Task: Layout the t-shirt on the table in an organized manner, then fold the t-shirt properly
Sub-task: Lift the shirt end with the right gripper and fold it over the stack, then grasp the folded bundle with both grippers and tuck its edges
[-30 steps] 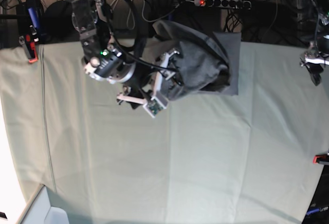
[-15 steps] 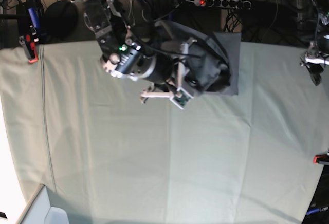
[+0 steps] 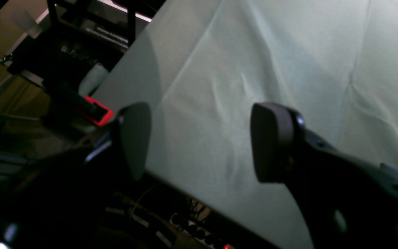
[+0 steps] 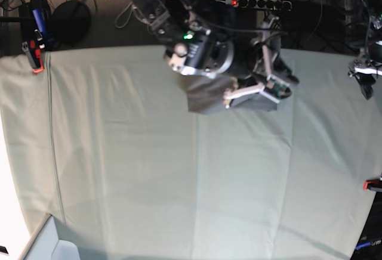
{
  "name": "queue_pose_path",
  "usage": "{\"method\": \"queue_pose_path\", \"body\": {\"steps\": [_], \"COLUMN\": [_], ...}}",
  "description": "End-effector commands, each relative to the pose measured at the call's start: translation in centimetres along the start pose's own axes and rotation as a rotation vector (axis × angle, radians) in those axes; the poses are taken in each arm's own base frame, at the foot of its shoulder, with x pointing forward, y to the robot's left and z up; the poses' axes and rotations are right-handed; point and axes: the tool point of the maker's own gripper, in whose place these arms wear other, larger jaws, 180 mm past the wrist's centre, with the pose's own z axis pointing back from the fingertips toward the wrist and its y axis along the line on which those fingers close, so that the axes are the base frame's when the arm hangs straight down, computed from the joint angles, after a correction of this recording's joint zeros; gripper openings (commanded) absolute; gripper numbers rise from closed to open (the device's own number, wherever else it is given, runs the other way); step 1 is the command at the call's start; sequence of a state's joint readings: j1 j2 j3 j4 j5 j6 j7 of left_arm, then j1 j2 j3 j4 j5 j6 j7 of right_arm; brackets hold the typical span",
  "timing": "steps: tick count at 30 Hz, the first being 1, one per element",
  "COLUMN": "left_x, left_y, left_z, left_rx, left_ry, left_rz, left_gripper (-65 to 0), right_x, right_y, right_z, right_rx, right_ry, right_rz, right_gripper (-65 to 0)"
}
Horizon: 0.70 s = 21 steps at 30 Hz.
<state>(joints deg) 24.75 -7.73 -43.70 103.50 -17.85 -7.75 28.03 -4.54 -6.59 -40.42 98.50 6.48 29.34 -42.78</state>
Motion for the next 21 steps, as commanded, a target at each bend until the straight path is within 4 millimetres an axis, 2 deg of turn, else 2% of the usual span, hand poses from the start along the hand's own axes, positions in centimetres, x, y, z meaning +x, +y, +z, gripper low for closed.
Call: {"method": "queue_pose_path", "body": {"steps": [1, 6, 9, 11, 15, 18, 21], "left_x": [1.5, 1.3, 1.2, 1.1, -1.3, -3.7, -4.2], "left_y": [0.1, 0.0, -0.2, -0.6, -3.6, -6.8, -9.1], "left_z": [0.1, 0.2, 0.2, 0.1, 0.0, 0.6, 1.5], "left_rx": [-0.001, -0.002, -0.006, -0.017, -0.095, -0.167, -0.232], "left_ry": [-0.051, -0.048, -0.046, -0.042, 0.062, 0.155, 0.189], "left_rz": [-0.014, -0.009, -0.002, 0.0, -0.012, 0.072, 0.186], "left_gripper": [-21.5, -21.4, -21.4, -21.3, -21.2, -21.1, -21.1], "right_x": [1.3, 0.7, 0.6, 1.0, 0.6, -0.9, -2.4], "right_y": [0.5, -0.2, -1.5, -2.5, -4.6, -7.3, -10.0], "right_z": [-0.1, -0.4, 0.1, 0.7, 2.6, 4.1, 5.7], "right_rx": [0.026, 0.017, -0.018, -0.045, -0.108, -0.179, -0.251], "right_ry": [-0.045, -0.025, -0.031, -0.047, -0.049, -0.022, 0.005], "right_rz": [0.015, 0.016, -0.007, -0.011, 0.004, -0.013, -0.04], "right_gripper": [-50.2, -28.7, -21.7, -20.8, -20.9, -20.9, -20.9]}}
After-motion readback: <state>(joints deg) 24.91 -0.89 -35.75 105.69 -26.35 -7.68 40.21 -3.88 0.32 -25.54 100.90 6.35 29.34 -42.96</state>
